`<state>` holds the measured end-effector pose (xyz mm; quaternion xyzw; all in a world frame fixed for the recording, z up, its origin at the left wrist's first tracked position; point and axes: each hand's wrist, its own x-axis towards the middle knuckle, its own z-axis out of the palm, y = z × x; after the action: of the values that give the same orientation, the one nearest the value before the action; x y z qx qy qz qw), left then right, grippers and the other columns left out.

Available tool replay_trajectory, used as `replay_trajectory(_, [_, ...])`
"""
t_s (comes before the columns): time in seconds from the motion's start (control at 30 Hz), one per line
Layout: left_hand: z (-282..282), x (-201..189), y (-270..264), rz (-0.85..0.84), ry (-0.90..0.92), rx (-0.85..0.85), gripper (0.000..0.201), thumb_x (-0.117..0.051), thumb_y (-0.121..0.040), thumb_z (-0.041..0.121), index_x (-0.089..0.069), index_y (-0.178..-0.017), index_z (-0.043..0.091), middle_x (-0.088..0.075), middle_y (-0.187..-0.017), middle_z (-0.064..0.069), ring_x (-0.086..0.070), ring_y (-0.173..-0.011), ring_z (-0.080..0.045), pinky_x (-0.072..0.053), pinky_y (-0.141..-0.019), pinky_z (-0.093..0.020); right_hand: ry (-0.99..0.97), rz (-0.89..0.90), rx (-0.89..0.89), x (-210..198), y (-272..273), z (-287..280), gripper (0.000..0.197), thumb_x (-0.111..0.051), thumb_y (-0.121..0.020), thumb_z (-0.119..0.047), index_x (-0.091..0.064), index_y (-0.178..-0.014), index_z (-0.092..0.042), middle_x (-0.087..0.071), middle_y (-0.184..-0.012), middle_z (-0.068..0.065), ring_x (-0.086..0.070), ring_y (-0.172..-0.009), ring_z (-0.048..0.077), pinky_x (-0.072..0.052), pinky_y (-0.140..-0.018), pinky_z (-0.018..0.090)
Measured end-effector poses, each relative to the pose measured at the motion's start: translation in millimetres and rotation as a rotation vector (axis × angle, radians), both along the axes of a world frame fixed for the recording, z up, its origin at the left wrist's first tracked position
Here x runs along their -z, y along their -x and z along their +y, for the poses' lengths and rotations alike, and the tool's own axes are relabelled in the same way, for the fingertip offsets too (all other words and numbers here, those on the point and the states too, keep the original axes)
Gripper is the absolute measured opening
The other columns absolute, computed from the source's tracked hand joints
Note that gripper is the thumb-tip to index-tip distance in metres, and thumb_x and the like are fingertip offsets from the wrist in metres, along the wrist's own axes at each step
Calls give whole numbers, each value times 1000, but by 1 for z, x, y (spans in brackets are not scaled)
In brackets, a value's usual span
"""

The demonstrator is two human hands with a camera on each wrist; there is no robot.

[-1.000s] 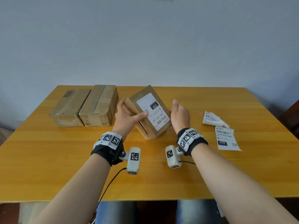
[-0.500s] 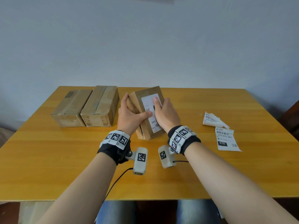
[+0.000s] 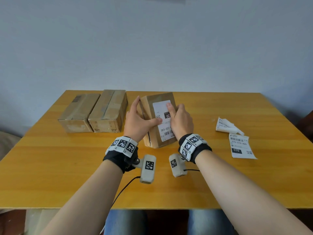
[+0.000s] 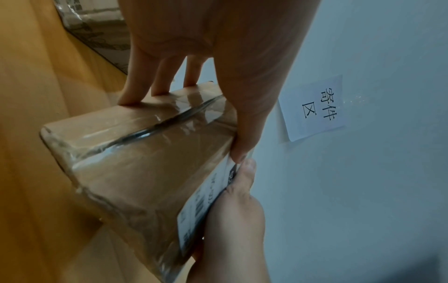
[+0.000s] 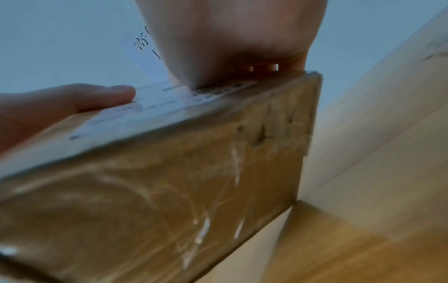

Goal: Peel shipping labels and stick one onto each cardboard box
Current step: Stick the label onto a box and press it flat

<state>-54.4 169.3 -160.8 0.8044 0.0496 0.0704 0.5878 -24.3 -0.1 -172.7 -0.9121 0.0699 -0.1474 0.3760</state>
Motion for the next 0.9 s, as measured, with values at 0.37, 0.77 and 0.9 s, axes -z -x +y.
replay_trajectory(0.37, [-1, -14, -1, -45, -60, 26, 118, -98, -61, 41, -31, -158, 46, -50, -149, -1, -53, -130, -17, -60, -99, -51, -162, -77, 53, 4, -3, -8, 49, -32, -110, -54, -53, -93, -13, -59, -75, -4, -60, -72, 23, -46, -62, 36])
replay_trajectory(0.77, [1, -9, -5, -13, 166, -16, 112, -97, -74, 24, -29, -161, 41, -52, -147, -1, -63, -106, -2, -65, -87, -53, -224, 83, -57, 4, -1, -15, 60, -18, -106, -66, -57, -111, -21, -68, -92, -2, -68, -85, 17, -58, -74, 40])
replay_trajectory(0.9, [1, -5, -6, -9, 202, -56, 114, -98, -70, 33, -28, -160, 44, -52, -146, 0, -64, -112, -8, -65, -85, -54, -167, 58, -58, 5, 0, -13, 58, -22, -104, -70, -54, -104, -21, -67, -91, -1, -67, -80, 19, -57, -67, 40])
